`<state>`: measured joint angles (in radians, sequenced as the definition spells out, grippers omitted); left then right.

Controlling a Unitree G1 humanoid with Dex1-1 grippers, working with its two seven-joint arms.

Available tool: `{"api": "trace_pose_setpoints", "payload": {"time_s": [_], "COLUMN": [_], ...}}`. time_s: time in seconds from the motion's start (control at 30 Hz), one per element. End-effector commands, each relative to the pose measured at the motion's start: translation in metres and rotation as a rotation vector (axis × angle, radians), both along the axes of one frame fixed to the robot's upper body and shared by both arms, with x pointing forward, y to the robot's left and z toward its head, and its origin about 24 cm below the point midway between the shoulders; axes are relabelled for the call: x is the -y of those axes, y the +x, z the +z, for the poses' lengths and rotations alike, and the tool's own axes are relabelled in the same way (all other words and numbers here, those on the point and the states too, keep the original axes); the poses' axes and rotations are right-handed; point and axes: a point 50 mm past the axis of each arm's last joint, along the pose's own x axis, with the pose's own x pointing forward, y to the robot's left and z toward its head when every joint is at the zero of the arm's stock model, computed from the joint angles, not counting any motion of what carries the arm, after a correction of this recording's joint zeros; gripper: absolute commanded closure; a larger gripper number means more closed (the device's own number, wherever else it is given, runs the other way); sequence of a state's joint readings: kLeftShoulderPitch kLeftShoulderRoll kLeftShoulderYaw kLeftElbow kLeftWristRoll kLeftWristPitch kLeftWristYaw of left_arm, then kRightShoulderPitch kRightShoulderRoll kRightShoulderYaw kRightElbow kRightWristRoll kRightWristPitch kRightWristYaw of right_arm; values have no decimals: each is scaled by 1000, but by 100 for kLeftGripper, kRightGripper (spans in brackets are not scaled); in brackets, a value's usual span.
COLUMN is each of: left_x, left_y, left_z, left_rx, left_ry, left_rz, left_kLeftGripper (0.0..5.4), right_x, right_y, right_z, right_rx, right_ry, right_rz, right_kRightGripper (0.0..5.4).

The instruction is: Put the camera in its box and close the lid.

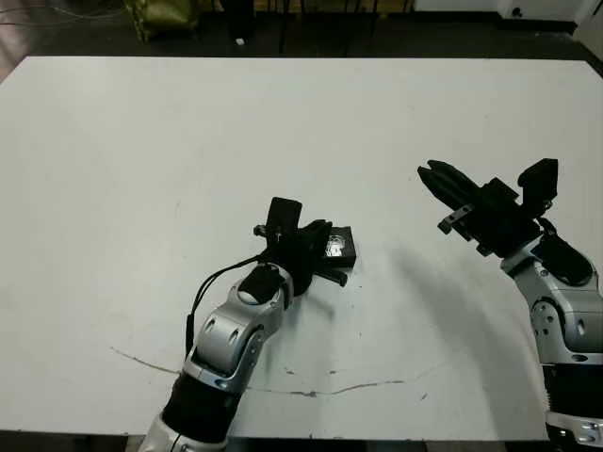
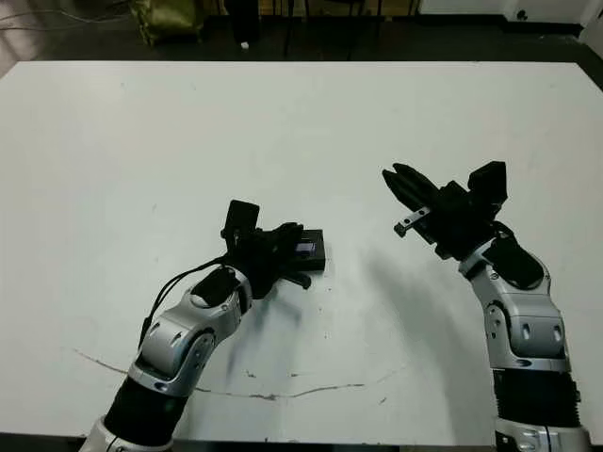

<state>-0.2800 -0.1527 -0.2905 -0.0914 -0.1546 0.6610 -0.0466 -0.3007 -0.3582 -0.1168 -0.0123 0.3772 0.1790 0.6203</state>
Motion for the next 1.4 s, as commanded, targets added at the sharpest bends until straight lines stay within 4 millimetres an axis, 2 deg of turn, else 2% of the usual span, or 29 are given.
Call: {"api": "trace_pose_setpoints", "payload": {"time_s": [0.03,0.17,0.4,0.57,0.77,0.9,1.03,1.1,1.27,1.4], "left_x": [-18,-24,-48,-75,-111,-142,-172,-182,-197,-201], "left_y": [-13,-18,-33,-49,-58,-49,-37,-33,-24,-19], "left_z": [-34,-19,37,66,86,84,69,59,39,34], "left_rx": [-170,-115,133,240,351,525,773,790,789,772], "left_ry": [91,-62,-140,-288,-356,-335,-47,18,22,6], "left_rz": [34,-14,-30,-6,89,260,533,596,672,705], "left_kLeftGripper": [539,539,539,539,539,539,539,539,539,539], "right_x": [3,4,3,2,1,-1,-4,-6,-11,-15], "right_y": [-3,-3,-4,-3,-6,-8,-10,-12,-17,-23], "right_z": [-9,-9,-9,-10,-9,-9,-10,-10,-12,-10], "right_rx": [-42,-37,-44,-44,-40,-35,6,63,161,188], "right_ry": [-8,-8,-1,4,-1,12,36,20,39,-2], "right_rz": [-10,-9,-9,-4,-8,-13,-41,-88,-201,-382], "right_kRightGripper": [540,540,540,540,540,540,540,540,540,540]}}
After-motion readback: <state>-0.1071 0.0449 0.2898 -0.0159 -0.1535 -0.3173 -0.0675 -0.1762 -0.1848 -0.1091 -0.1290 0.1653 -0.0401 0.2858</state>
